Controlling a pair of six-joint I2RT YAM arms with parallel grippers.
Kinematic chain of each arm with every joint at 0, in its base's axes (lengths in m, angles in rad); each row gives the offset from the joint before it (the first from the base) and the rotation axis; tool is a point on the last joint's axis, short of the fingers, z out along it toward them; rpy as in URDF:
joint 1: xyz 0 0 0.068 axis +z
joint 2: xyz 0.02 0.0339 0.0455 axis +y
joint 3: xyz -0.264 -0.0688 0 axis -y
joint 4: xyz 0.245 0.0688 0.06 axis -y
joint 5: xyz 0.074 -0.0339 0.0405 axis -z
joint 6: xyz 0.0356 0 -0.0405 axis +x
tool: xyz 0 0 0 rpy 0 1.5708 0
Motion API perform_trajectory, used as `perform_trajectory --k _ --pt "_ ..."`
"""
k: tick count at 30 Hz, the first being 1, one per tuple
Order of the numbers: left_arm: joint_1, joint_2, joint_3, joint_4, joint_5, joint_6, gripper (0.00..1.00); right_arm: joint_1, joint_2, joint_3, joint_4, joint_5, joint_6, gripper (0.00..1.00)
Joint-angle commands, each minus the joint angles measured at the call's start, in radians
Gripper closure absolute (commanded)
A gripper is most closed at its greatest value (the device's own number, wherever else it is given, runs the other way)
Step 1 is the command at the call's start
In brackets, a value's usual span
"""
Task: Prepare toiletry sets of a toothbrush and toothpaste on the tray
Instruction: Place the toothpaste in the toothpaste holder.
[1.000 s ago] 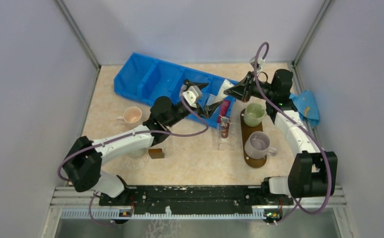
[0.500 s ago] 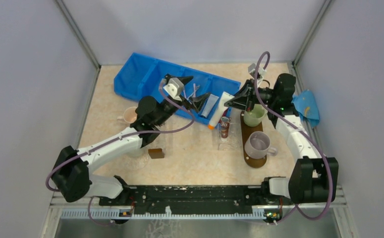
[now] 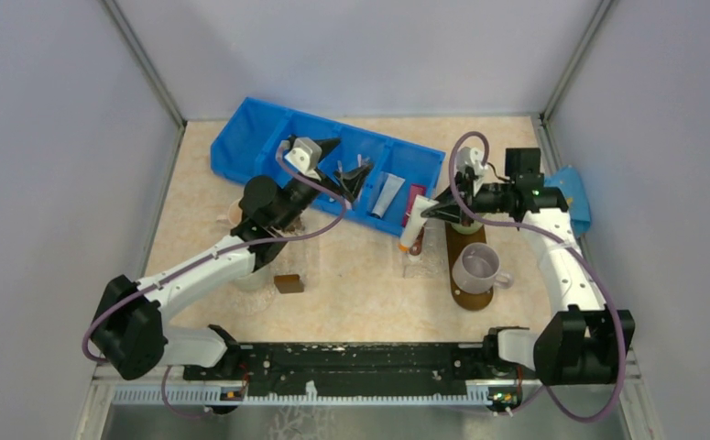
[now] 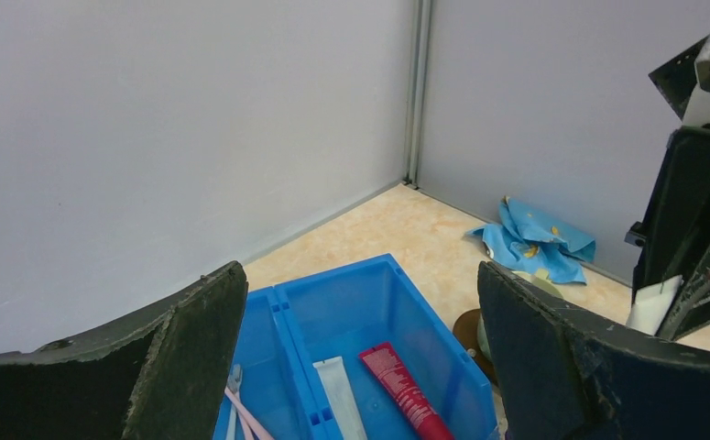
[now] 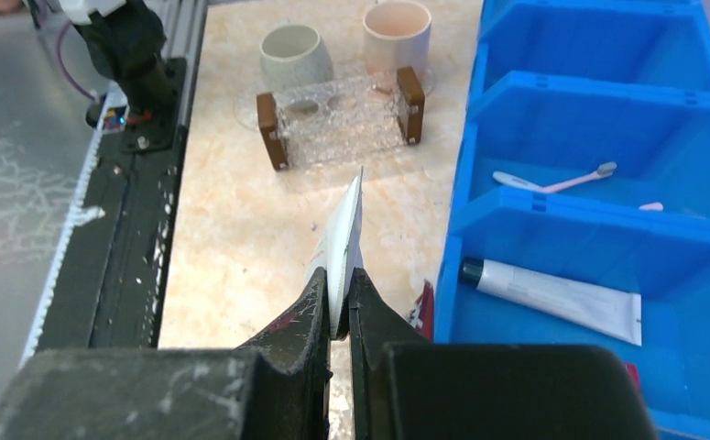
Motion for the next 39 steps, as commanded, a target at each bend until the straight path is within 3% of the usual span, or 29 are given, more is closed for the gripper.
perform_trajectory --k 1,11,39 --pt "0.009 0.006 0.007 0.026 0.025 -0.016 0.01 -0.009 -0.038 0.009 -0.229 0.03 -0.326 1.0" --pt "0.02 0.027 0.02 0.018 0.035 -0.016 0.01 -0.01 -0.034 -0.026 -0.264 0.081 -0.452 1.0" --pt "0.023 0.027 0.017 0.02 0.053 -0.015 0.0 -0.01 -0.009 -0.139 -0.112 0.136 -0.429 0.97"
